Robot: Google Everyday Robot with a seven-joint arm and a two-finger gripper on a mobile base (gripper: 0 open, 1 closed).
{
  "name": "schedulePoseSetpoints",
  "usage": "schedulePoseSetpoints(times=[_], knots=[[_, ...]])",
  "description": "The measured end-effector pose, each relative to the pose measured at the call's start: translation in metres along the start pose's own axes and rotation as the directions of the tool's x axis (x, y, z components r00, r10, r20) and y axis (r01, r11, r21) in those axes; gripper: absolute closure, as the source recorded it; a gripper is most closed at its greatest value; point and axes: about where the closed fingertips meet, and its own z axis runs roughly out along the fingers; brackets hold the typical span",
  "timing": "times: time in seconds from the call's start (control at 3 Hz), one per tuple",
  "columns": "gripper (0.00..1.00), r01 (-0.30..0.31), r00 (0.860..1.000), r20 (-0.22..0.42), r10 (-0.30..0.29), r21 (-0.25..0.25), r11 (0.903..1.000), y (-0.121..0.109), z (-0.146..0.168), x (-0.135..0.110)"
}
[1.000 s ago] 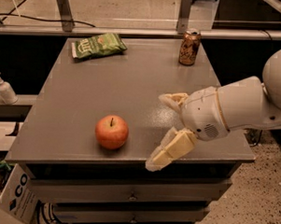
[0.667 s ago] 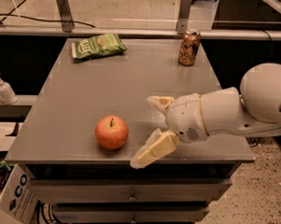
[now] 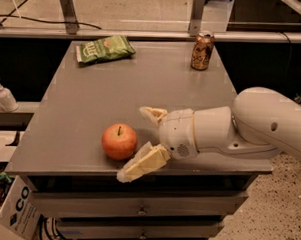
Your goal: Move apple near orange can
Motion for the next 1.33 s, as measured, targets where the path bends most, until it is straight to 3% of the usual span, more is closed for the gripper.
schedulePoseSetpoints(times=[0.33, 0.67, 1.33], knots=[[0.0, -0.007, 0.999, 0.043, 0.008, -0.016, 0.9999, 0.009, 0.017, -0.005], [0.18, -0.018, 0.997, 0.068, 0.02, -0.024, 0.9995, 0.016, 0.028, -0.002], [0.64, -0.034, 0.996, 0.086, 0.035, -0.017, 0.9993, 0.023, 0.031, 0.004]])
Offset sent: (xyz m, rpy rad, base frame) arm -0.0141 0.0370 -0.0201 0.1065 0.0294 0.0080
